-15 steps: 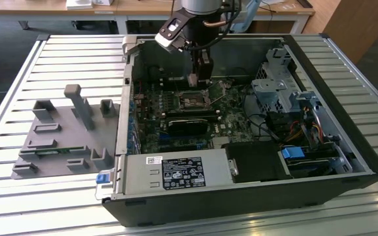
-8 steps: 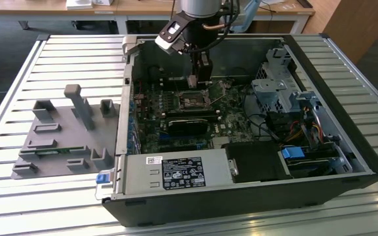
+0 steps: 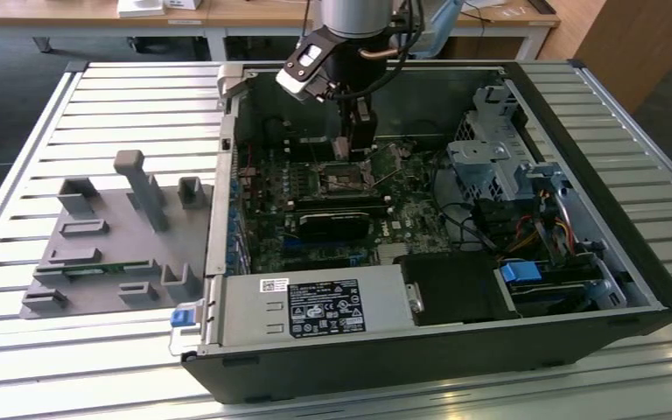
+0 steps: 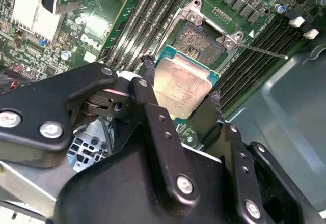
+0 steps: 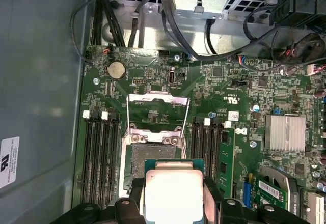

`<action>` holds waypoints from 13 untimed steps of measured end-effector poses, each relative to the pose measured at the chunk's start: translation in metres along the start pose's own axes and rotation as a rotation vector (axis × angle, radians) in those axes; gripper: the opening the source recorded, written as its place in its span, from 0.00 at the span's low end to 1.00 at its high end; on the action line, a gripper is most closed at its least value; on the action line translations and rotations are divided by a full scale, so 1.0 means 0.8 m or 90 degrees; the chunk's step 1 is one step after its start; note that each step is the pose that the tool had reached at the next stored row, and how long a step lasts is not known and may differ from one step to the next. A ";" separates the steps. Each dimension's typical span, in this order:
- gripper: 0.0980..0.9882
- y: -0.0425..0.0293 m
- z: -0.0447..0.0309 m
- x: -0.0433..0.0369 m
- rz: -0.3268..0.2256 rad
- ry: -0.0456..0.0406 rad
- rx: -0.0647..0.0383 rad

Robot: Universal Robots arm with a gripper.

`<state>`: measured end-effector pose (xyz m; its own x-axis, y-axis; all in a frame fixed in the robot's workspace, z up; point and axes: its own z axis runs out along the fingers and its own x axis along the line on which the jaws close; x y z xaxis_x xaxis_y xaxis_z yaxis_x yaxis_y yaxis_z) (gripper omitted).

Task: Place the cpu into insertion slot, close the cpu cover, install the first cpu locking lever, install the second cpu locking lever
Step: 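Place the cpu into insertion slot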

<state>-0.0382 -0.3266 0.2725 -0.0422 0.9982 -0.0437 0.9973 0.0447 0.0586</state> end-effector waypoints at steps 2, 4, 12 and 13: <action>0.50 -0.0002 0.0027 0.001 0.000 -0.0002 0.000; 0.50 -0.0002 0.0058 0.003 0.000 -0.0003 0.000; 0.50 -0.0014 0.0171 0.007 0.000 -0.0013 0.000; 0.50 -0.0016 0.0187 0.008 0.000 -0.0016 0.000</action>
<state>-0.0389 -0.3211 0.2573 -0.0416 0.9981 -0.0462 0.9973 0.0442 0.0586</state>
